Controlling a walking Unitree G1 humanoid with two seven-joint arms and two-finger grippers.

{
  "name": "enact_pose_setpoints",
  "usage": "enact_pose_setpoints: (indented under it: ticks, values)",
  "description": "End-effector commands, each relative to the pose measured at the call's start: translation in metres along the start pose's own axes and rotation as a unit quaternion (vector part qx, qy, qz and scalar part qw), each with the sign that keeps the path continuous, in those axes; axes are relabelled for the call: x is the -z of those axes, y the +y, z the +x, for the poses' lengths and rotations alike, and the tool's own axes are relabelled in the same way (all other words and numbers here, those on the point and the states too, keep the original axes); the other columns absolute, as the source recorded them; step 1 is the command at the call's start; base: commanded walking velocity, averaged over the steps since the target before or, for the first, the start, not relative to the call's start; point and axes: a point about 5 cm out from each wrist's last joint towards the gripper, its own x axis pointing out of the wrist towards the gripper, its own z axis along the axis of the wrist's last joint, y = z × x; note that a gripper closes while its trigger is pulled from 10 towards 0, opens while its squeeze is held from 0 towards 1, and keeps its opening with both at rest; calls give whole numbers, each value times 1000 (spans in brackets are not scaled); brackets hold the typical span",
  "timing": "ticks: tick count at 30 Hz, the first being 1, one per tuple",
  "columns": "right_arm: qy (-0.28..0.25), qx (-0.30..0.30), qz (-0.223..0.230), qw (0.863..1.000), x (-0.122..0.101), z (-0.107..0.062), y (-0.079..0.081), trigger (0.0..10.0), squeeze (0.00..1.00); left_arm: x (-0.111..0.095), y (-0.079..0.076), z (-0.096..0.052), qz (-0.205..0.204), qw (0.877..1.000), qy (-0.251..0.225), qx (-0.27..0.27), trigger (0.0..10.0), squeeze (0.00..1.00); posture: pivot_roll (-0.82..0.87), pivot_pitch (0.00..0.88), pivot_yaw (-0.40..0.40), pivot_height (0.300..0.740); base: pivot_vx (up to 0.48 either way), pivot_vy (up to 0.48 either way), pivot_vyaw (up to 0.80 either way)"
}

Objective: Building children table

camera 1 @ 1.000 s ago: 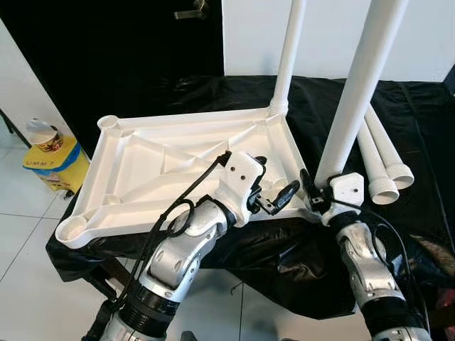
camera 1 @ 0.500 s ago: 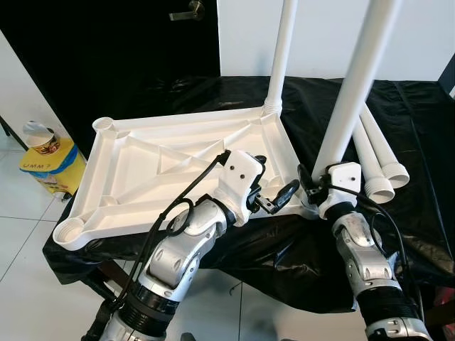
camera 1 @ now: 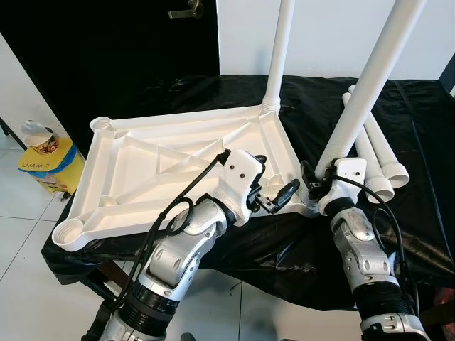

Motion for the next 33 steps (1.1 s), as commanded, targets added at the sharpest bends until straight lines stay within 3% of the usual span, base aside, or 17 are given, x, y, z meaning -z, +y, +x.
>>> enact_pose_setpoints:
  ticks: [1, 6, 9, 12, 13, 29, 30, 33]
  values:
    - [77, 9, 12, 997, 34, -14, 3, 10000, 0, -4, -2, 0, 2, 1000, -2, 22, 10000, 0, -1, 58, 44, 740, 0, 0, 0]
    - [60, 31, 20, 998, 34, -19, 8, 10000, 0, -4, -2, 0, 2, 1000, -2, 21, 10000, 0, -2, 57, 44, 740, 0, 0, 0]
    - [54, 117, 24, 991, 34, -25, 8, 10000, 0, -4, -2, 0, 1, 1000, -3, 22, 10000, 0, -3, 56, 41, 740, 0, 0, 0]
    - [54, 154, 16, 986, 35, -27, 6, 10000, 0, -4, -2, 0, 1, 1000, -3, 22, 10000, 0, -3, 56, 41, 740, 0, 0, 0]
    - [57, 205, 10, 977, 35, -29, 5, 10000, 0, -4, -3, 0, 1, 1000, -3, 23, 10000, 0, -2, 54, 39, 740, 0, 0, 0]
    - [32, 196, 13, 980, 28, -27, 16, 10000, 0, -4, -4, 1, 1, 1000, -4, 27, 10000, 0, 1, 40, 35, 740, 0, 0, 0]
    - [25, 189, 14, 982, 27, -27, 17, 10000, 957, -4, -4, 1, 1, 1000, -3, 28, 10000, 0, 1, 39, 35, 740, 0, 0, 0]
    - [8, 159, 22, 987, 22, -27, 21, 10000, 1000, -4, -4, 1, 1, 1000, -3, 29, 10000, 0, 1, 37, 35, 740, 0, 0, 0]
